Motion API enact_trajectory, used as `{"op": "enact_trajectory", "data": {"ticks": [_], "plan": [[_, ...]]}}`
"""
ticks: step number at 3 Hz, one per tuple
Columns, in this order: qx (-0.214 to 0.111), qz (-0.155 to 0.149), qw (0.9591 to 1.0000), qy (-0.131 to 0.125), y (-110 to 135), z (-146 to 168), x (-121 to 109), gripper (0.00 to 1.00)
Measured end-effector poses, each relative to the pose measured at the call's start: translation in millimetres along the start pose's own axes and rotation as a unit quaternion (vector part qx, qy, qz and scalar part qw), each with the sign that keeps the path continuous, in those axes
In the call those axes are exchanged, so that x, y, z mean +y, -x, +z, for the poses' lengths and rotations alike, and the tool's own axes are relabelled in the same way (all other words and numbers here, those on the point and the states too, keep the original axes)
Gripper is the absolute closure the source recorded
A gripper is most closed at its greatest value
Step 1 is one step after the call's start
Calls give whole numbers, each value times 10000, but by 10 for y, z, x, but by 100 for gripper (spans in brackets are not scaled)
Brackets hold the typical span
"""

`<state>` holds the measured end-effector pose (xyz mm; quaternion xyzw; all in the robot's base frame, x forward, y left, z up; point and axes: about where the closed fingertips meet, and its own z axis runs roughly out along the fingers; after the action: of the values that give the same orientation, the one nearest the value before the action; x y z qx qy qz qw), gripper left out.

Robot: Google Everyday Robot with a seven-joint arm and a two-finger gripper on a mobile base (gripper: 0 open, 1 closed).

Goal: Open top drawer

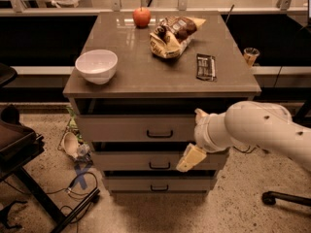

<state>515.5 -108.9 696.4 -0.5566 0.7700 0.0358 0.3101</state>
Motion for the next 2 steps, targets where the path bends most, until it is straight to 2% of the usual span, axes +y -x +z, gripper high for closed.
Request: {"op": "enact_trajectory", "data": {"ticks": [1,2], "plan": [[-135,-273,9995,89,22,221,-140,0],[-138,-410,9989,181,7,419,-260,0]]}}
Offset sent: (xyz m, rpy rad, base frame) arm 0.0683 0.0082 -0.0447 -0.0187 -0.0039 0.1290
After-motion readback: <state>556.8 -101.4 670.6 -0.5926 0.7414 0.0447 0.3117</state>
